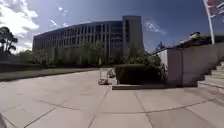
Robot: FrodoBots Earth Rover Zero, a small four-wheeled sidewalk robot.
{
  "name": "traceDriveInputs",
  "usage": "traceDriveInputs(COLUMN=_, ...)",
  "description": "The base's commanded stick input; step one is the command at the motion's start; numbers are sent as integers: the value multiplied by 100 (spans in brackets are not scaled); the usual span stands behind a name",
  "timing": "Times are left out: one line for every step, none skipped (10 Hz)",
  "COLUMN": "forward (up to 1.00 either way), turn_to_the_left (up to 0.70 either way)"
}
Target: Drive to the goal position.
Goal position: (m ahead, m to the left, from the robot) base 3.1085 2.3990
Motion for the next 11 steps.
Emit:
traceDriveInputs(forward=67, turn_to_the_left=2)
traceDriveInputs(forward=66, turn_to_the_left=2)
traceDriveInputs(forward=66, turn_to_the_left=2)
traceDriveInputs(forward=66, turn_to_the_left=2)
traceDriveInputs(forward=66, turn_to_the_left=2)
traceDriveInputs(forward=66, turn_to_the_left=2)
traceDriveInputs(forward=66, turn_to_the_left=2)
traceDriveInputs(forward=65, turn_to_the_left=2)
traceDriveInputs(forward=60, turn_to_the_left=2)
traceDriveInputs(forward=52, turn_to_the_left=3)
traceDriveInputs(forward=51, turn_to_the_left=3)
